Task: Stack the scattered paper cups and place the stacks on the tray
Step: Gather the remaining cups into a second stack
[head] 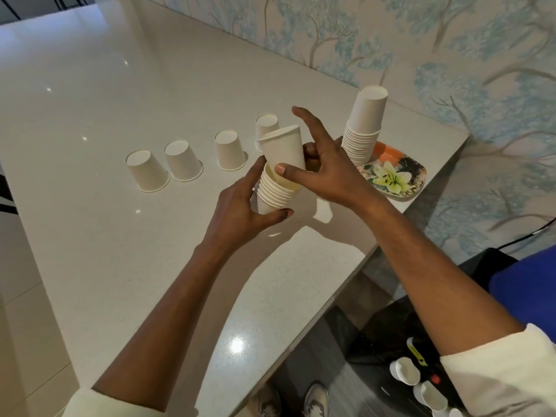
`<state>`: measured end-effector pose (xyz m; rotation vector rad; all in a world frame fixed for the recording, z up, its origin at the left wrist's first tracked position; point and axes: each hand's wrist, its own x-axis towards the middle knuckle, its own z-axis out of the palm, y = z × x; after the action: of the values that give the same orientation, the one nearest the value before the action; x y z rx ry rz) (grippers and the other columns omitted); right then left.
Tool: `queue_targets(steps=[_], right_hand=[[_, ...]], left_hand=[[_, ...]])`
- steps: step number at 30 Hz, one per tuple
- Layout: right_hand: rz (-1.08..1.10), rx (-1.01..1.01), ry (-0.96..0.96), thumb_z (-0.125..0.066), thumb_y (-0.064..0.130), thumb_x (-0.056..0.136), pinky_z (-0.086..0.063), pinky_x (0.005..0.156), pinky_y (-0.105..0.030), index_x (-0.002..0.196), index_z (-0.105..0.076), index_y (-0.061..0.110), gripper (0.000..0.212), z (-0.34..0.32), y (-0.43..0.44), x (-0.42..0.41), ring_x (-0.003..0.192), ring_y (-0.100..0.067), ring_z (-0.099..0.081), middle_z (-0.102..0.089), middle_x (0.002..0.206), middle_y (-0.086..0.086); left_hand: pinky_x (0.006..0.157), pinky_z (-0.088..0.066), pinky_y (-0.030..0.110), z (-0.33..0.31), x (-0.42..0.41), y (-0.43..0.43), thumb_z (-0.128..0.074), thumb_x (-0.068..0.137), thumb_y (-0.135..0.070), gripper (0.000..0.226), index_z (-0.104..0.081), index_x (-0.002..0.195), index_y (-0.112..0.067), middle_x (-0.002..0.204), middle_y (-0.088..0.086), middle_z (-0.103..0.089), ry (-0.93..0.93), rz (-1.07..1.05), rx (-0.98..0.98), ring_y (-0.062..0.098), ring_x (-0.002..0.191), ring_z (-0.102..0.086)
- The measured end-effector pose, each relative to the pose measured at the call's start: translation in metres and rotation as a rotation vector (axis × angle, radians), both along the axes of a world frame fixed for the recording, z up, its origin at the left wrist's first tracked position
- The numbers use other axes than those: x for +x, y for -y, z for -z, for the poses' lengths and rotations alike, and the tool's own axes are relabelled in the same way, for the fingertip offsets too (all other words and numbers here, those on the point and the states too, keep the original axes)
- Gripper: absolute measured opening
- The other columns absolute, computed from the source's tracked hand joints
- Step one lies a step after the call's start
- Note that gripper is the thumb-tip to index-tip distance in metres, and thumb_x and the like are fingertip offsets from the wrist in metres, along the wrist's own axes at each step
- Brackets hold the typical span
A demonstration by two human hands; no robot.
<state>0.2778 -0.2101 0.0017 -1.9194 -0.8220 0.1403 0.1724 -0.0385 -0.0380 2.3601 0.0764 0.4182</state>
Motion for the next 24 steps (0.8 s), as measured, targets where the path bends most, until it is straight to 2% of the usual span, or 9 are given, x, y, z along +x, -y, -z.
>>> queue_targets(steps=[4, 7, 12, 15, 17, 20, 22, 24], right_hand=[[0.009, 0.092, 0.012, -0.082, 0.033, 0.086, -0.062, 0.092, -0.036, 0.145, -0.040, 0.027, 0.073, 0.005, -0.005, -0.005, 0.113, -0.016, -0.068, -0.062, 0.133, -0.001], [0.034, 0.155, -0.028, -0.080, 0.025, 0.088, -0.061, 0.093, -0.037, 0.139, -0.048, 0.018, 0.060, 0.016, -0.008, -0.010, 0.121, -0.019, -0.064, -0.055, 0.142, 0.002], [-0.017, 0.134, -0.031, -0.049, 0.032, 0.107, -0.049, 0.099, -0.012, 0.152, -0.047, 0.019, 0.047, 0.022, -0.013, -0.021, 0.136, -0.009, -0.051, -0.052, 0.152, 0.004], [-0.081, 0.055, 0.002, -0.035, 0.037, 0.111, -0.044, 0.103, -0.011, 0.156, -0.041, 0.021, 0.048, 0.028, -0.016, -0.026, 0.141, -0.013, -0.047, -0.048, 0.157, -0.001], [-0.094, 0.034, 0.010, -0.030, 0.039, 0.111, -0.048, 0.102, -0.018, 0.154, -0.041, 0.021, 0.049, 0.029, -0.017, -0.024, 0.136, -0.016, -0.051, -0.050, 0.154, -0.003], [-0.010, 0.110, 0.003, -0.028, 0.038, 0.111, -0.051, 0.102, -0.028, 0.144, -0.051, 0.018, 0.044, 0.021, -0.021, -0.010, 0.127, -0.010, -0.056, -0.058, 0.142, 0.001], [0.122, 0.147, 0.060, -0.033, 0.035, 0.111, -0.053, 0.097, -0.028, 0.133, -0.058, 0.013, 0.040, 0.013, -0.026, 0.007, 0.115, -0.010, -0.061, -0.064, 0.129, 0.003], [0.231, 0.080, 0.142, -0.046, 0.032, 0.109, -0.051, 0.091, -0.020, 0.129, -0.061, 0.009, 0.034, 0.007, -0.032, 0.031, 0.108, -0.012, -0.063, -0.066, 0.126, 0.001]], left_hand=[[0.100, -0.054, 0.048, 0.000, 0.001, 0.000, -0.083, 0.073, -0.054, 0.107, -0.025, 0.159, -0.026, 0.151, 0.002, -0.052, 0.027, -0.028, -0.018, 0.026, 0.126, -0.060], [0.099, -0.055, 0.047, 0.001, 0.000, -0.002, -0.081, 0.074, -0.056, 0.104, -0.027, 0.158, -0.027, 0.150, 0.001, -0.052, 0.062, -0.042, -0.036, 0.024, 0.126, -0.060], [0.097, -0.057, 0.040, 0.002, 0.000, -0.005, -0.082, 0.075, -0.055, 0.100, -0.031, 0.156, -0.025, 0.144, -0.001, -0.058, 0.097, -0.065, -0.058, 0.018, 0.120, -0.063], [0.095, -0.058, 0.040, 0.005, 0.002, -0.008, -0.081, 0.075, -0.056, 0.099, -0.032, 0.155, -0.025, 0.142, -0.001, -0.059, 0.106, -0.058, -0.061, 0.016, 0.117, -0.064], [0.094, -0.058, 0.034, 0.006, 0.001, -0.009, -0.082, 0.075, -0.054, 0.098, -0.034, 0.155, -0.025, 0.139, -0.002, -0.061, 0.109, -0.066, -0.069, 0.014, 0.114, -0.065], [0.089, -0.056, 0.025, 0.006, 0.000, -0.010, -0.085, 0.074, -0.052, 0.094, -0.038, 0.152, -0.027, 0.135, -0.007, -0.063, 0.115, -0.099, -0.111, 0.005, 0.109, -0.062], [0.088, -0.053, 0.021, 0.006, 0.001, -0.012, -0.086, 0.073, -0.051, 0.091, -0.041, 0.149, -0.027, 0.134, -0.009, -0.063, 0.114, -0.118, -0.134, 0.002, 0.109, -0.060], [0.088, -0.050, 0.017, 0.007, 0.001, -0.014, -0.085, 0.073, -0.051, 0.088, -0.044, 0.147, -0.026, 0.135, -0.008, -0.062, 0.108, -0.138, -0.143, 0.001, 0.110, -0.057]])
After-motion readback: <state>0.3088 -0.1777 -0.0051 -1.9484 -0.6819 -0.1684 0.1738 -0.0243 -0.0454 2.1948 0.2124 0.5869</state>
